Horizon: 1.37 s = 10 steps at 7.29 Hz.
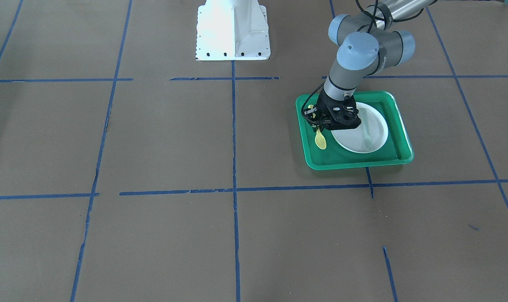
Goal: Place spoon
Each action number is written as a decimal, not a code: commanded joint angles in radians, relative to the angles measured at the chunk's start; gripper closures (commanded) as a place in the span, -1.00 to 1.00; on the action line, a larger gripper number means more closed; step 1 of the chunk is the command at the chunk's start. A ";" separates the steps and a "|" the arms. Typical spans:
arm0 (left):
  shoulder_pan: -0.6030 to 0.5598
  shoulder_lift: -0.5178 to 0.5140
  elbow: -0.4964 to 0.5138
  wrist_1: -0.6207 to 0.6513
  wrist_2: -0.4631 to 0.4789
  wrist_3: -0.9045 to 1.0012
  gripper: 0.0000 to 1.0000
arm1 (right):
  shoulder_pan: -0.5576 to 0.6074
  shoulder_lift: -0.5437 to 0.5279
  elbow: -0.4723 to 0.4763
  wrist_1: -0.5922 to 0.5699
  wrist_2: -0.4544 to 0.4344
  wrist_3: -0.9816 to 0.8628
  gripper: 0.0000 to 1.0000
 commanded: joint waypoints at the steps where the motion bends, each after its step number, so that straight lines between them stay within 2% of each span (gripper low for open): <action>1: -0.021 0.003 -0.030 0.002 -0.001 0.012 -1.00 | 0.000 0.000 0.000 -0.001 0.000 0.000 -1.00; 3: -0.156 0.084 -0.105 0.005 -0.033 0.038 -1.00 | 0.000 0.000 0.000 -0.001 0.000 0.000 -1.00; 5: -0.402 0.220 -0.118 0.034 -0.177 0.498 -1.00 | 0.000 0.000 0.000 -0.001 0.000 0.000 -1.00; 7: -0.707 0.279 -0.102 0.257 -0.207 1.074 -1.00 | 0.000 0.000 0.000 -0.001 0.000 0.000 -1.00; 8: -0.845 0.302 -0.095 0.354 -0.208 1.268 -1.00 | 0.000 0.000 0.000 0.001 0.000 0.000 -1.00; 9: -0.961 0.325 -0.043 0.399 -0.226 1.453 -1.00 | 0.000 0.000 0.000 -0.001 0.000 0.000 -1.00; 10: -1.029 0.368 0.002 0.405 -0.274 1.543 -1.00 | 0.000 0.000 0.000 -0.001 0.000 0.000 -1.00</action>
